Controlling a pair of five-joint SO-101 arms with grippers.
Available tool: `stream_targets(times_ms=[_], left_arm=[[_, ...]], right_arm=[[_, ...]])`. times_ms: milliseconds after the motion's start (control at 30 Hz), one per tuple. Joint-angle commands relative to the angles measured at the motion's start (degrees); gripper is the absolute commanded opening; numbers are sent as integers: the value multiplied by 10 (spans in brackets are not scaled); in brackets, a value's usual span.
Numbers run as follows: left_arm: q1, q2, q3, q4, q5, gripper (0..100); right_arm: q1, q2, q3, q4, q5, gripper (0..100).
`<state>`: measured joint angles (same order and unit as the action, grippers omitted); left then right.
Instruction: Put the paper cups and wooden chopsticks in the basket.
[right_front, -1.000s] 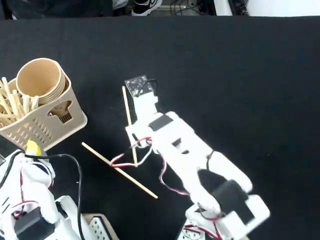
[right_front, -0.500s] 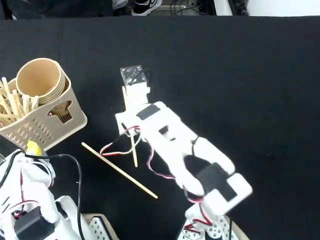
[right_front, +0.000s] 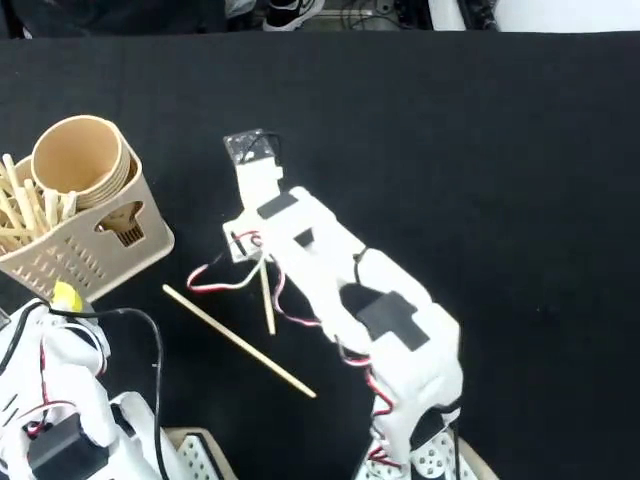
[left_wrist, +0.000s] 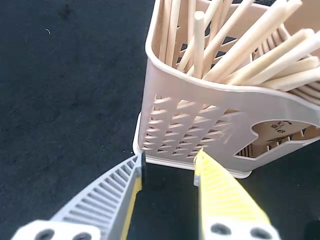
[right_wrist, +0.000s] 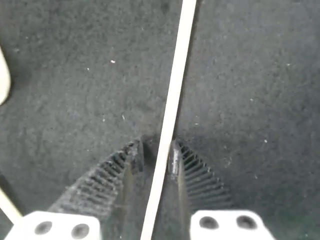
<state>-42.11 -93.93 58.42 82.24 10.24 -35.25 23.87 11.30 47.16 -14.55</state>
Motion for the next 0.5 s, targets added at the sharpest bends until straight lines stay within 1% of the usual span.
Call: stream_targets(times_ms=[0, 33, 100, 233, 367, 467], left_arm=[[-5, 0, -2, 1, -1, 177], [-5, 0, -2, 1, -1, 177], [-5, 0, -2, 1, -1, 177], [-5, 0, -2, 1, -1, 177], [-5, -2, -2, 1, -1, 177], [-10, -3, -2, 1, -1, 174]], right_arm=[[4, 23, -56, 51, 11, 24], [4, 33, -66, 63, 21, 8], [4, 51, -85, 88, 33, 12], [4, 48, -109, 128, 35, 11], [10, -6, -97, 161, 35, 11], [27, -90, -73, 190, 33, 11]])
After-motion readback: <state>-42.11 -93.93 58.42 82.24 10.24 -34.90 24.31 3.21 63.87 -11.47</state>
